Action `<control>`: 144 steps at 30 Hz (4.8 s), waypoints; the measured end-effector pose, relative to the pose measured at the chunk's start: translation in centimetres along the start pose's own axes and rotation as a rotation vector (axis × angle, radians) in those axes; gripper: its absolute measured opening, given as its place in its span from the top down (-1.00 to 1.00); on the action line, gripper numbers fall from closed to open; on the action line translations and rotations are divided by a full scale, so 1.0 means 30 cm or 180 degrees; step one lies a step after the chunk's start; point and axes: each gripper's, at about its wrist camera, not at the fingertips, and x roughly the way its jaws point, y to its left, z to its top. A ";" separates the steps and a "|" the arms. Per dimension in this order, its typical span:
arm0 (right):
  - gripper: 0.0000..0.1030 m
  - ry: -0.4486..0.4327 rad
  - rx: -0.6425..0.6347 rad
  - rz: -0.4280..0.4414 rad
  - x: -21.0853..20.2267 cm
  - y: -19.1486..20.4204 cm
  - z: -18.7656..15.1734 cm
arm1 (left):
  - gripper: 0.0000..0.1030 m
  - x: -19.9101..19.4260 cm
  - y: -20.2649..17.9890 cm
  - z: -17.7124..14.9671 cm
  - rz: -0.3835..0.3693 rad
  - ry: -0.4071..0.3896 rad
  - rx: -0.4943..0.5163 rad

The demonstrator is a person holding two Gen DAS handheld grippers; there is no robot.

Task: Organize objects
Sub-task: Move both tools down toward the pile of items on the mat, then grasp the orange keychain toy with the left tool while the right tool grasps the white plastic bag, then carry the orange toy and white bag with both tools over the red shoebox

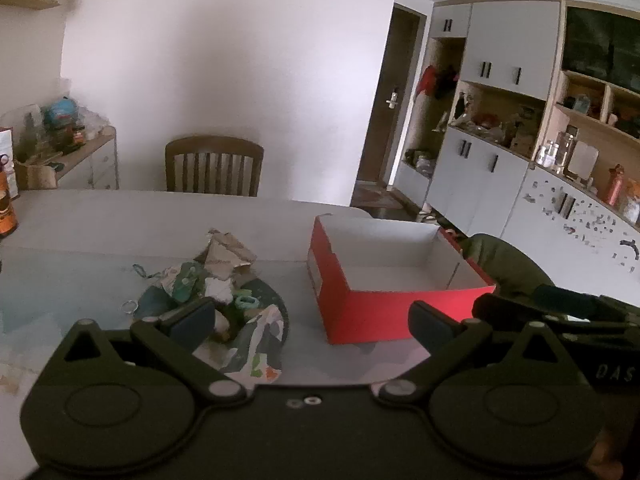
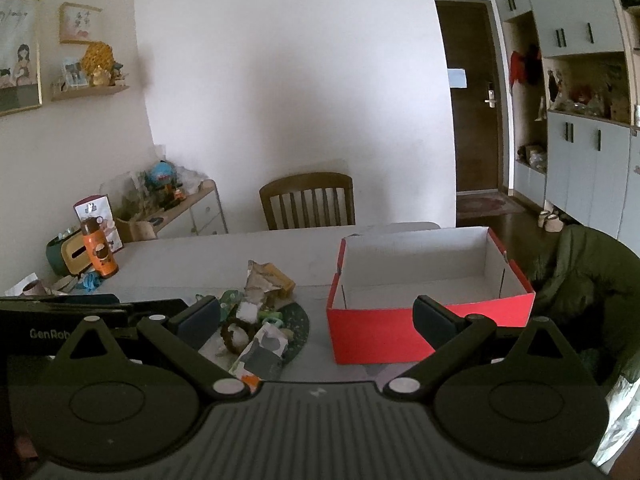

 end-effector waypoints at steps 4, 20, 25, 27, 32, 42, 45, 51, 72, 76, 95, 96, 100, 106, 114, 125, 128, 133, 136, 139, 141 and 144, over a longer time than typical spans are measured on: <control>-1.00 0.0018 -0.0041 0.0029 0.007 0.008 -0.004 | -0.99 0.001 0.006 -0.004 0.0056 0.0022 -0.0019; -1.00 0.0120 -0.0253 0.0036 0.082 0.092 -0.008 | -0.99 0.089 0.181 0.006 0.0314 0.0074 -0.0079; -1.00 0.0214 -0.0263 -0.0017 0.179 0.160 0.005 | -0.98 0.192 0.326 0.011 0.0388 0.0095 0.0077; -1.00 0.0277 -0.0244 -0.0069 0.234 0.195 0.006 | -0.98 0.249 0.397 0.008 0.0383 0.0175 0.0111; -0.99 0.0535 -0.0190 -0.0232 0.394 0.285 -0.008 | -0.96 0.401 0.543 -0.047 0.0268 0.0396 0.0326; -0.97 0.1208 0.0029 -0.0608 0.674 0.419 -0.109 | -0.84 0.616 0.710 -0.106 -0.0149 0.0751 0.0434; -0.89 0.1320 0.0095 -0.0649 0.733 0.435 -0.122 | -0.76 0.654 0.728 -0.107 -0.0194 0.0779 0.0496; -0.48 0.1553 0.0121 -0.0741 0.851 0.443 -0.154 | -0.55 0.713 0.755 -0.108 -0.0178 0.0894 0.0488; -0.02 0.1813 0.0218 -0.0671 0.969 0.387 -0.185 | -0.03 0.757 0.716 -0.155 -0.0072 0.1004 0.0755; 0.25 0.1881 0.0215 -0.0696 0.979 0.389 -0.197 | 0.06 0.754 0.714 -0.153 -0.0067 0.0994 0.0778; 0.57 0.1815 0.0133 -0.0731 0.854 0.427 -0.134 | 0.22 0.647 0.721 -0.116 -0.0167 0.0908 0.0730; 0.57 0.1804 0.0126 -0.0723 0.842 0.426 -0.124 | 0.22 0.634 0.718 -0.107 -0.0189 0.0887 0.0720; 0.57 0.1760 0.0158 -0.0677 0.797 0.407 -0.076 | 0.22 0.580 0.691 -0.064 -0.0244 0.0797 0.0708; 0.57 0.1656 0.0240 -0.0534 0.728 0.350 0.013 | 0.22 0.514 0.632 0.015 -0.0244 0.0671 0.0631; 0.57 0.1529 0.0218 -0.0297 0.683 0.198 0.156 | 0.22 0.485 0.457 0.105 -0.0117 0.0518 0.0622; 0.57 0.1519 0.0166 -0.0144 0.690 -0.089 0.240 | 0.22 0.589 0.171 0.179 -0.0139 0.0574 0.0631; 0.57 0.1463 0.0168 -0.0178 0.685 -0.176 0.253 | 0.22 0.624 0.088 0.207 -0.0182 0.0540 0.0713; 0.57 0.1366 0.0176 -0.0293 0.682 -0.319 0.272 | 0.22 0.685 -0.041 0.279 -0.0274 0.0465 0.0866; 0.57 0.1338 0.0216 -0.0360 0.693 -0.395 0.272 | 0.22 0.729 -0.117 0.311 -0.0339 0.0456 0.0974; 0.57 0.1313 0.0262 -0.0431 0.709 -0.461 0.274 | 0.22 0.783 -0.185 0.327 -0.0418 0.0489 0.1046; 0.57 0.1297 0.0264 -0.0470 0.721 -0.495 0.274 | 0.22 0.826 -0.224 0.331 -0.0495 0.0556 0.1055; 0.57 0.1307 0.0270 -0.0520 0.743 -0.552 0.268 | 0.22 0.891 -0.272 0.330 -0.0574 0.0647 0.1093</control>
